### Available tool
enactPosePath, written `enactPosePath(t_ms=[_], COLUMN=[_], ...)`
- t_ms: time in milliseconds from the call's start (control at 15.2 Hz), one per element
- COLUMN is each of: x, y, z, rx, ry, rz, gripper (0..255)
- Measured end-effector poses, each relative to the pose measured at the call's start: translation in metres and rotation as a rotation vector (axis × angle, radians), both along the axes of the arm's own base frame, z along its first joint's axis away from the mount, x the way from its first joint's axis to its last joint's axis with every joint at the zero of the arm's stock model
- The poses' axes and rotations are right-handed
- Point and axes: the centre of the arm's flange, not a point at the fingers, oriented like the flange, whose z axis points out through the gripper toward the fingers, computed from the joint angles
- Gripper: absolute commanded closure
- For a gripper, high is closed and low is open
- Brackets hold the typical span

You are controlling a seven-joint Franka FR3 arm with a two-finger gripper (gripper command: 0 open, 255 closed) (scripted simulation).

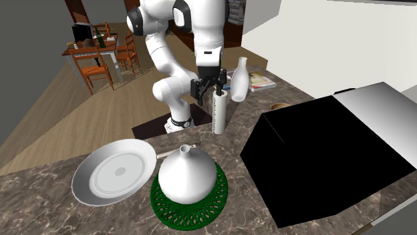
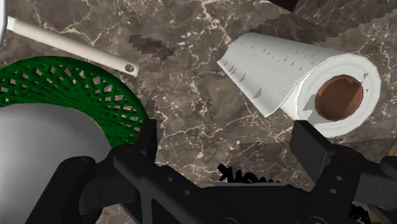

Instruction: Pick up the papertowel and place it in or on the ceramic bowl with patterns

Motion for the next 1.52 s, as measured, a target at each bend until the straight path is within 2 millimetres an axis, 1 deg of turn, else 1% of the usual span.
enactPosePath(t_ms=[66, 198, 330, 396, 462, 594, 660, 792, 1122, 1518], x=[0.0, -0.015, -0.038, -0.05, -0.062, -0.082, -0.084, -0.086, -0.082, -0.081], y=[0.0, 0.012, 0.035, 0.046, 0.061, 0.086, 0.091, 0.095, 0.095, 0.094], z=[0.0, 0.005, 0.006, 0.01, 0.01, 0.011, 0.009, -0.001, -0.026, -0.029], rx=[0.0, -0.01, -0.026, -0.034, -0.042, -0.057, -0.06, -0.062, -0.063, -0.063], ry=[0.0, -0.035, -0.088, -0.117, -0.146, -0.199, -0.211, -0.22, -0.223, -0.224], rz=[0.0, -0.044, -0.112, -0.15, -0.187, -0.259, -0.277, -0.291, -0.297, -0.297], gripper=[0, 0, 0, 0, 0, 0, 0, 0, 0, 0])
